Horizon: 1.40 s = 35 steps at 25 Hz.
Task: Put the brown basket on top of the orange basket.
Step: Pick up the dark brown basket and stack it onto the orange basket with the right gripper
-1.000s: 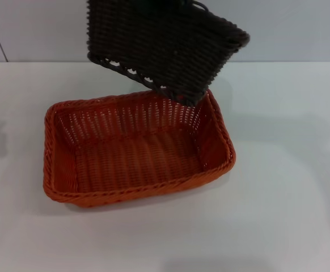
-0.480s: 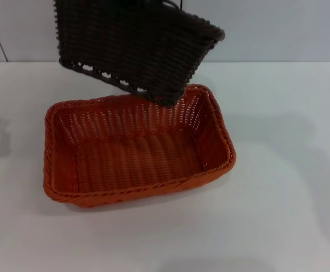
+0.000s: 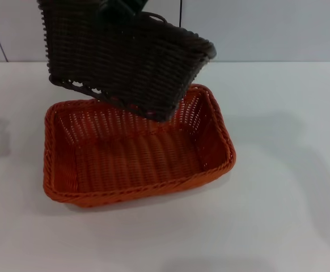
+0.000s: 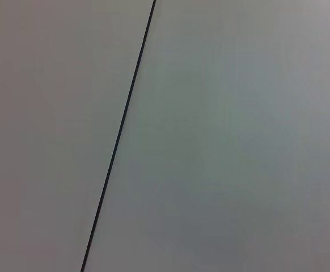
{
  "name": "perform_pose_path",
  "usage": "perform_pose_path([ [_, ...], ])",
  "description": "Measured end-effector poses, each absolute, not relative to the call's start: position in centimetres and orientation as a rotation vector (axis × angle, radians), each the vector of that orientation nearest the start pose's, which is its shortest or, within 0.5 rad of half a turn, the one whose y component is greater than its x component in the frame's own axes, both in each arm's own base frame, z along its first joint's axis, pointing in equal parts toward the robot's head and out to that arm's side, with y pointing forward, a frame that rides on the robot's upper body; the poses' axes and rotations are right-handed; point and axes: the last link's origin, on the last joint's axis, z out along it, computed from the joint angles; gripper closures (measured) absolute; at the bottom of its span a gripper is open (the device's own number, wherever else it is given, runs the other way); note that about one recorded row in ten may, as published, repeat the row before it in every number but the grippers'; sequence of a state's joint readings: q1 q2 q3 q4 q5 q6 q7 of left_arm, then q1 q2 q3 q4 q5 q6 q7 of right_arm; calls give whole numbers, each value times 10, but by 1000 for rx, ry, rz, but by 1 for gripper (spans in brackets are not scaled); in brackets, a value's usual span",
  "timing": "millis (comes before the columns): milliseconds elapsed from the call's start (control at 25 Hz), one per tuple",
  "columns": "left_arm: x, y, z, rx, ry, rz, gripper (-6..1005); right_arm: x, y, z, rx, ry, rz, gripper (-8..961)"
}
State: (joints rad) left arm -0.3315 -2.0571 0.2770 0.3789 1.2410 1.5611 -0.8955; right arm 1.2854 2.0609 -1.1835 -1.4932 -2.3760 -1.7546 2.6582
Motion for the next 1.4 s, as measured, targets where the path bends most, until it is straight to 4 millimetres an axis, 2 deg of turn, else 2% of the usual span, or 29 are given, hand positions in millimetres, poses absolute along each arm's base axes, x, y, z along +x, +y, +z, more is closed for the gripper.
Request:
perform_pose_path([
  [40, -345, 293, 107, -1529, -474, -1139, 881, -103, 367, 44, -2834, 233, -10, 778],
  [120, -345, 293, 107, -1529, -474, -1139, 881, -103, 371, 46, -2812, 250, 0, 779],
  [240, -345, 294, 107, -1533, -476, -1139, 881, -105, 386, 55, -2699, 292, 28, 780],
  [440, -345, 294, 105, -1539, -479, -1136, 881, -112, 393, 65, -2651, 318, 83, 783],
  [640, -344, 296, 105, -1542, -481, -1136, 881, -112, 396, 67, -2553, 294, 39, 785],
  [840, -344, 296, 105, -1542, -483, -1136, 881, -110, 392, 63, -2536, 255, 3, 788],
  [1040, -344, 296, 104, -1541, -487, -1136, 881, -109, 386, 67, -2534, 206, 27, 790],
  [1200, -345, 295, 102, -1539, -494, -1137, 881, -108, 380, 70, -2568, 173, 42, 792],
  [1400, -346, 295, 102, -1539, -490, -1130, 881, -93, 369, 75, -2708, 57, 17, 794],
])
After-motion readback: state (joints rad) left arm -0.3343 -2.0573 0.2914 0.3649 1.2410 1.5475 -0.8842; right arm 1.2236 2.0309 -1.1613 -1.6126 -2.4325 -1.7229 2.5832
